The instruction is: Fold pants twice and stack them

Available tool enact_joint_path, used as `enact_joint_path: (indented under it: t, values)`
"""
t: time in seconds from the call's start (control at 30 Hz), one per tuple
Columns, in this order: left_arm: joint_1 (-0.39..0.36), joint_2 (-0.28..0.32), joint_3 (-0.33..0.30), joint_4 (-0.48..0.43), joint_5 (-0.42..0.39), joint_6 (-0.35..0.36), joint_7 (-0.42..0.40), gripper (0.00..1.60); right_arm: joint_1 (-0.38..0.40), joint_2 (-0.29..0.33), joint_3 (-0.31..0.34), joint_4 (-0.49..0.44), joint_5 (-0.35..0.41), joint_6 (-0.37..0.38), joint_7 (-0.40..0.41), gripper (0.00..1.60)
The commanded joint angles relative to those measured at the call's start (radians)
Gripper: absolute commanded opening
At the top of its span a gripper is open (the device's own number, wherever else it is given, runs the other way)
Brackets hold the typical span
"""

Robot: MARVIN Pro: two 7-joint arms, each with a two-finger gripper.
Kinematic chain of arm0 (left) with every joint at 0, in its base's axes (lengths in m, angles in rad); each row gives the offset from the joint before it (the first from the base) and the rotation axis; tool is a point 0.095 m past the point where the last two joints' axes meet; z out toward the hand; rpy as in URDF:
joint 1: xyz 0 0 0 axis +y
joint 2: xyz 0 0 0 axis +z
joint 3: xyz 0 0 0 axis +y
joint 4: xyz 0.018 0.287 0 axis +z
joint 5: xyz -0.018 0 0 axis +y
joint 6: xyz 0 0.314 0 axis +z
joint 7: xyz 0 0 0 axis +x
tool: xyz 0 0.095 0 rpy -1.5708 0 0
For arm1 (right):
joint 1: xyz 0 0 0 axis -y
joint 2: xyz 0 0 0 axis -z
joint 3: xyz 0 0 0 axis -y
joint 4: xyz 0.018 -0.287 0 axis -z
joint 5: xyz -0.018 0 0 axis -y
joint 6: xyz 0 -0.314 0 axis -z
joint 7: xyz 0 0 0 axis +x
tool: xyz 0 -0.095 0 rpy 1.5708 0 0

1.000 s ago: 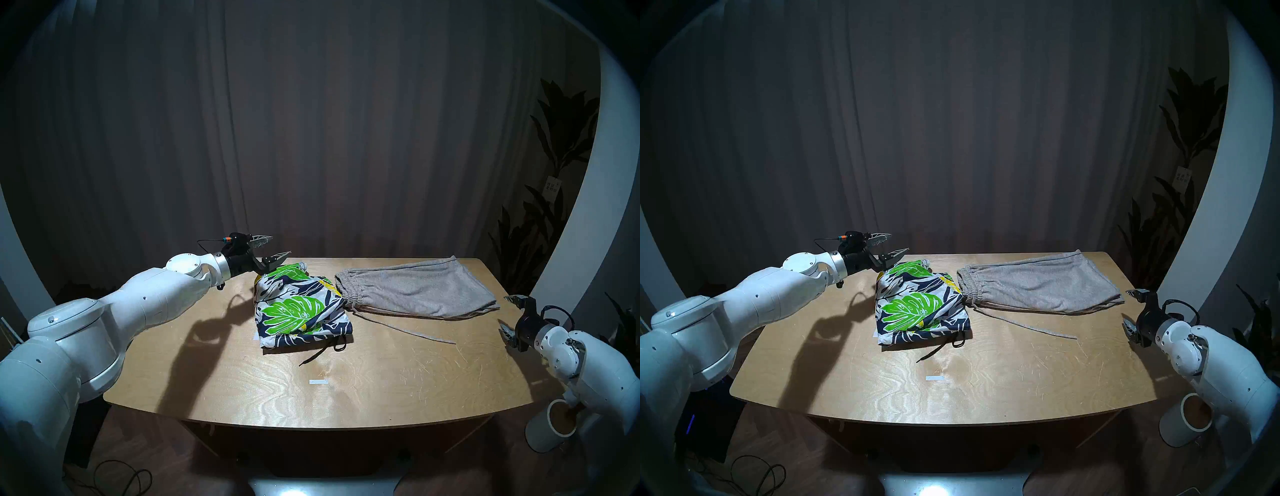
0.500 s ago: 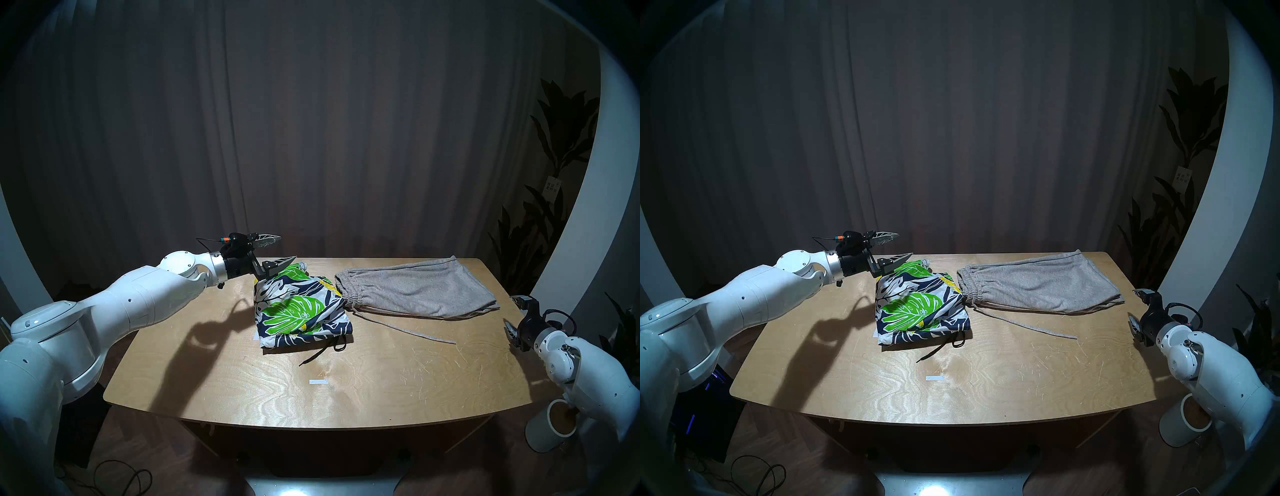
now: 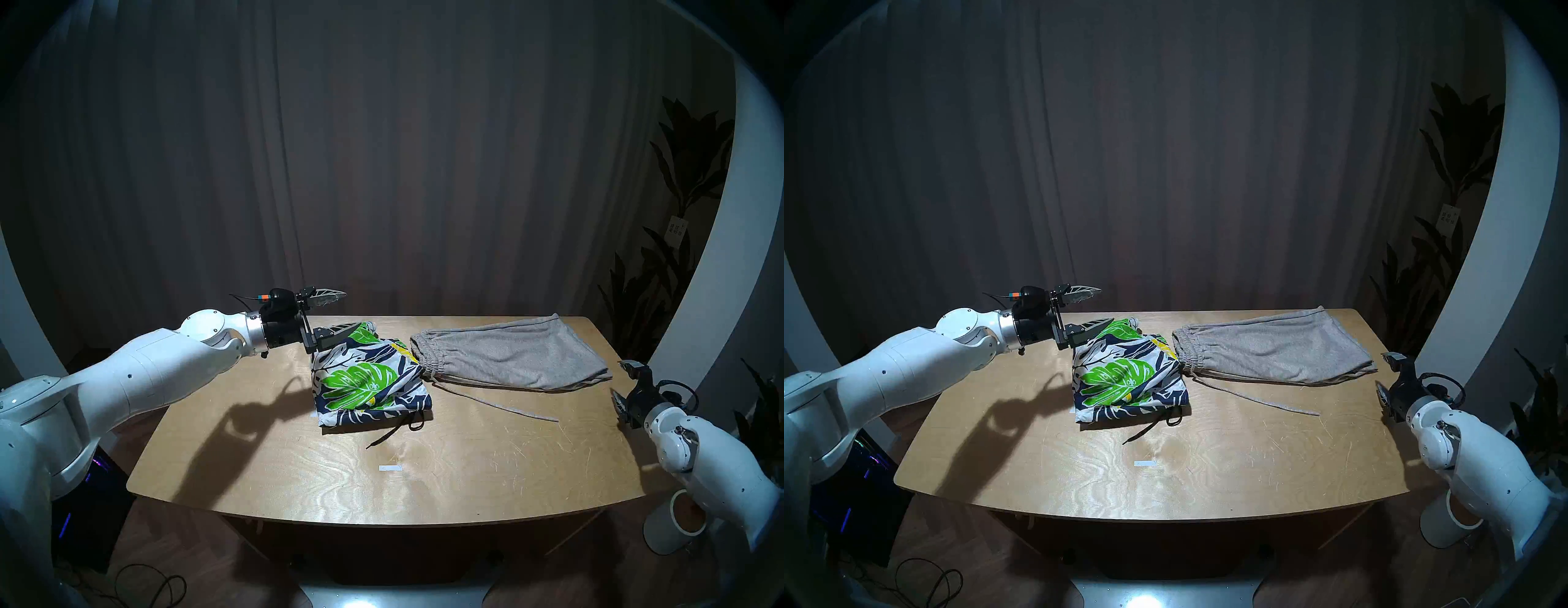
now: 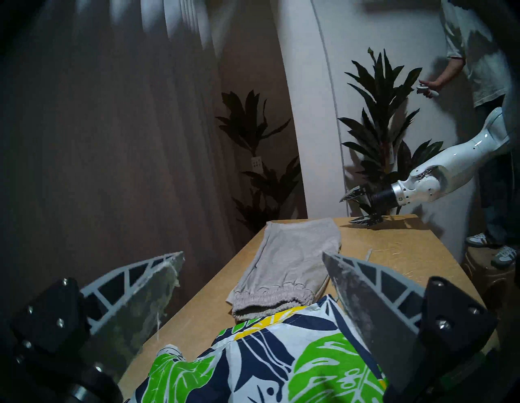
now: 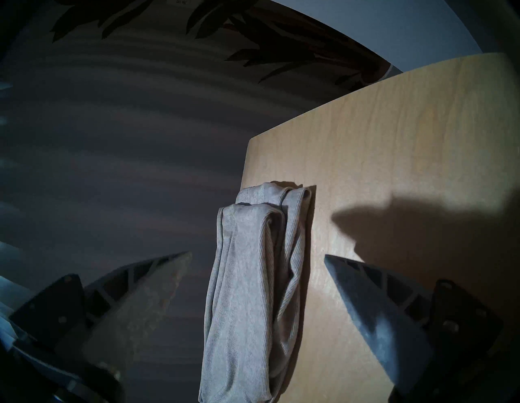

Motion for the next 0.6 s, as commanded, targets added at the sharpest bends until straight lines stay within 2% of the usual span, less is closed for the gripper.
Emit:
enact_joint_path:
  t: [0.0,0.27,0.57]
  values:
    - [0.012,0.112,-0.021,-0.103,-0.027,0.005,0.027,1.6,0.058,-0.008,-0.009,0.023,-0.037,-0.021,-0.001,1.6]
    - [0.05,0.201,-0.037,-0.157,-0.092,0.039,0.129,1.6,0.113,-0.026,-0.029,0.067,-0.072,-0.017,-0.012,1.6]
    - [0.091,0.304,-0.044,-0.278,-0.171,0.096,0.263,1.6,0.188,-0.048,-0.059,0.12,-0.116,-0.002,-0.027,1.6]
